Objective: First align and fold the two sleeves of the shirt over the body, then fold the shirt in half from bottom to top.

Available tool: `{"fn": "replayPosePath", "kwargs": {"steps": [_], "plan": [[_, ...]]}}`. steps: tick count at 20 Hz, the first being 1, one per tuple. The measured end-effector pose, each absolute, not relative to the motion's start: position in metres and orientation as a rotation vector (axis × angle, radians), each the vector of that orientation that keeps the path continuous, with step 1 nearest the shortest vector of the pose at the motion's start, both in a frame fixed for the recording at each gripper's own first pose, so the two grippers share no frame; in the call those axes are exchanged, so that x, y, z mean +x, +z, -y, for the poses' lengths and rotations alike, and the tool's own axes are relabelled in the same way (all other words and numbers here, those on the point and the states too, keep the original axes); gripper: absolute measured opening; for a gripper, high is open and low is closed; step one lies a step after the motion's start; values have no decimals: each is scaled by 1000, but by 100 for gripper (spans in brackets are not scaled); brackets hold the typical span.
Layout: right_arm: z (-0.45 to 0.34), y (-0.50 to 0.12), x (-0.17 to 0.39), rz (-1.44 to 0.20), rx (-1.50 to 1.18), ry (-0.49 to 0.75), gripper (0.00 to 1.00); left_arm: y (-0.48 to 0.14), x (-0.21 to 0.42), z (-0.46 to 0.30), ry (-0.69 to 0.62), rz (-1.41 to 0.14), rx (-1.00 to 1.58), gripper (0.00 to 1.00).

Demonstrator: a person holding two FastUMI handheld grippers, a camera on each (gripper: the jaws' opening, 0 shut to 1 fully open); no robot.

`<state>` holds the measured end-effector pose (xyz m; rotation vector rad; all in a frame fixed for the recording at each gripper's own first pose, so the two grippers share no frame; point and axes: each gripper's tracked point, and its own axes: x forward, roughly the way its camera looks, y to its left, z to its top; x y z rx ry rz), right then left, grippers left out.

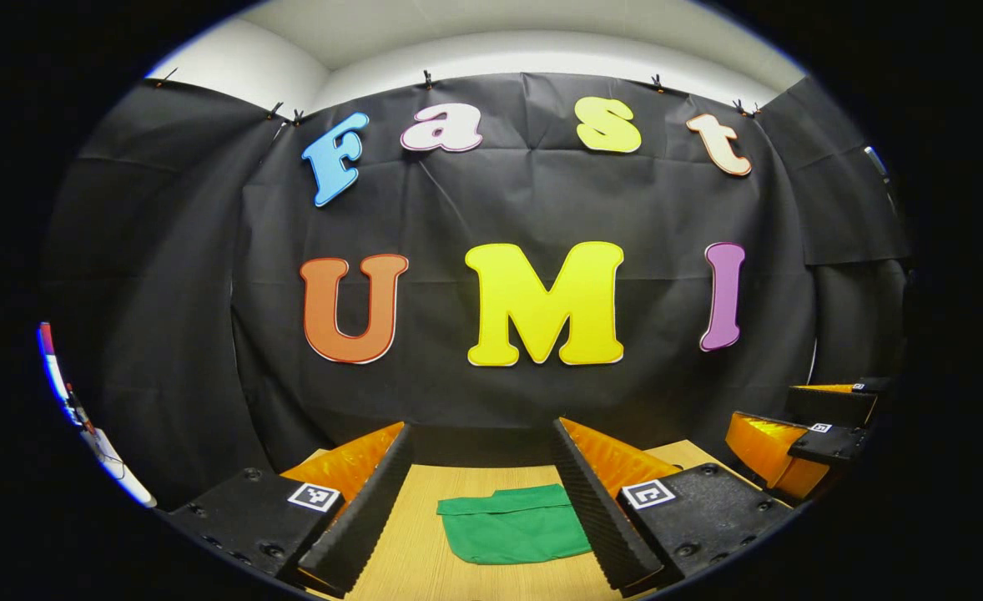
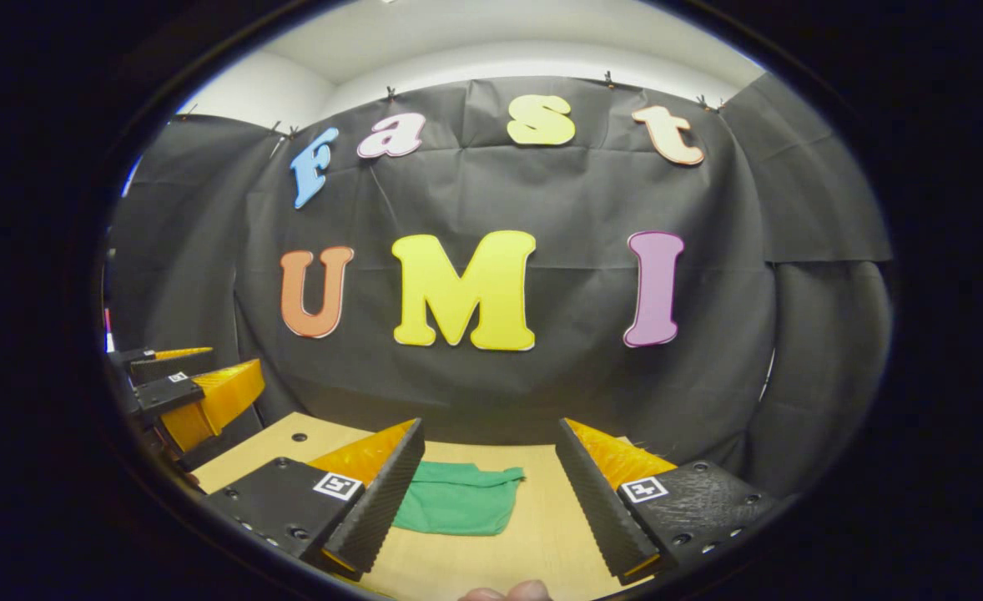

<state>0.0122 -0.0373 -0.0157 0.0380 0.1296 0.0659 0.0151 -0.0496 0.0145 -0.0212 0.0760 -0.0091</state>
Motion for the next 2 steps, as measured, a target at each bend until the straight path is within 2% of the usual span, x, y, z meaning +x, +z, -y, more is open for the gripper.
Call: {"fn": "replayPosePath", "kwargs": {"steps": [2], "plan": [[36, -16, 14, -134, 37, 72, 97, 12, 17, 50, -10, -84, -30, 100]]}}
